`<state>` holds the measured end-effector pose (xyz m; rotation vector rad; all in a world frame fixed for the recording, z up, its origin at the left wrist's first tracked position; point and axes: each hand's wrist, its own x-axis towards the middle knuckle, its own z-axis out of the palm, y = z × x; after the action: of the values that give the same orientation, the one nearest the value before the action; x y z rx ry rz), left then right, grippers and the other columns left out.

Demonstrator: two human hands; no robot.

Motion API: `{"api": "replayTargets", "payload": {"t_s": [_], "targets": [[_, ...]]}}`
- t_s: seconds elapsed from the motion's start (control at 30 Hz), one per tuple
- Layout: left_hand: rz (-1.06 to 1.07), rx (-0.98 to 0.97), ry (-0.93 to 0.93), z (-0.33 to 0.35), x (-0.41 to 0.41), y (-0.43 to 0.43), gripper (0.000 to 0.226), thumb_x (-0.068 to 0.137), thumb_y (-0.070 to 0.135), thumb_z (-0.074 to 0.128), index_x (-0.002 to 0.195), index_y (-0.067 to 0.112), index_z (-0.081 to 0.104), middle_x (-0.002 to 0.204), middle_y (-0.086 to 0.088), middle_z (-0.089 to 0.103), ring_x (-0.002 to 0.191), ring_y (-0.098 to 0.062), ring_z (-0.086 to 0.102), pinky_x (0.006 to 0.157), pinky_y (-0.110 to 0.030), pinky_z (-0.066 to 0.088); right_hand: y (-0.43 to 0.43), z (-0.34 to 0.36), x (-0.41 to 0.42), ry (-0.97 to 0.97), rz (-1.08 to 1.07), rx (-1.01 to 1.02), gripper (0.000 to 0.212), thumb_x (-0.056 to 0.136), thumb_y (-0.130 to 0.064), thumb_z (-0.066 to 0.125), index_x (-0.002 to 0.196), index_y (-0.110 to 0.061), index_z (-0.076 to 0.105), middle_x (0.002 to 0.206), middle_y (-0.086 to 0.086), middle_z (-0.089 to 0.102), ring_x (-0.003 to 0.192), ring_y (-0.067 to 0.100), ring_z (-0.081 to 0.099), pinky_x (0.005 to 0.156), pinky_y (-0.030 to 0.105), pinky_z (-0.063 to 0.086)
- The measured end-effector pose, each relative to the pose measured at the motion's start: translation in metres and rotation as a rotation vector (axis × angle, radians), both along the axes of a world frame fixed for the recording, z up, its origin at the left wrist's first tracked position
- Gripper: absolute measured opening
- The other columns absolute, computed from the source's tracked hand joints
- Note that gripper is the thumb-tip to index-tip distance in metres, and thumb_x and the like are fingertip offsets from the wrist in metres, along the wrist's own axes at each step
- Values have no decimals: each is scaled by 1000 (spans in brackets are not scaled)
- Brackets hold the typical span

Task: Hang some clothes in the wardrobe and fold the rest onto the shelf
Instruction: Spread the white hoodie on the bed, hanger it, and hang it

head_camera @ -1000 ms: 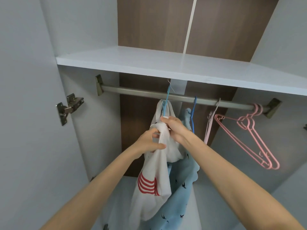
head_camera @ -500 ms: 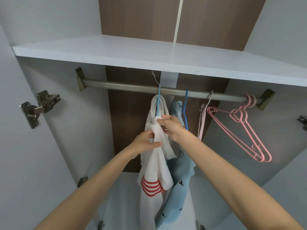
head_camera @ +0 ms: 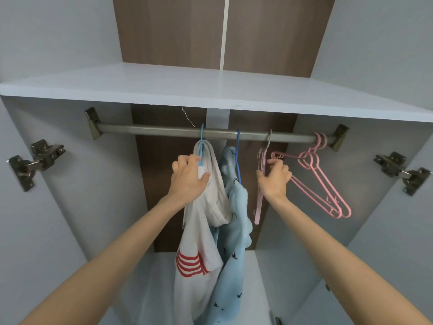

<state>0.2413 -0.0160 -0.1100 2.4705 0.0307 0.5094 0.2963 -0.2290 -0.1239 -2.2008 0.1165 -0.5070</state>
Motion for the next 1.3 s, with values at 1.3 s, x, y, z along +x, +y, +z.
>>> {"api": "replayTargets", "payload": {"t_s": [1.3], "targets": [[-235,-80,5,-24,-81,-46,47,99,26,46,144,20,36,144,-5,45,129,-23,46,106,-42,42,-84,-29,-150,85,-154,-32,32,101,-23,36,121,-27,61,86,4,61,81,29,53,71,32,39]]}}
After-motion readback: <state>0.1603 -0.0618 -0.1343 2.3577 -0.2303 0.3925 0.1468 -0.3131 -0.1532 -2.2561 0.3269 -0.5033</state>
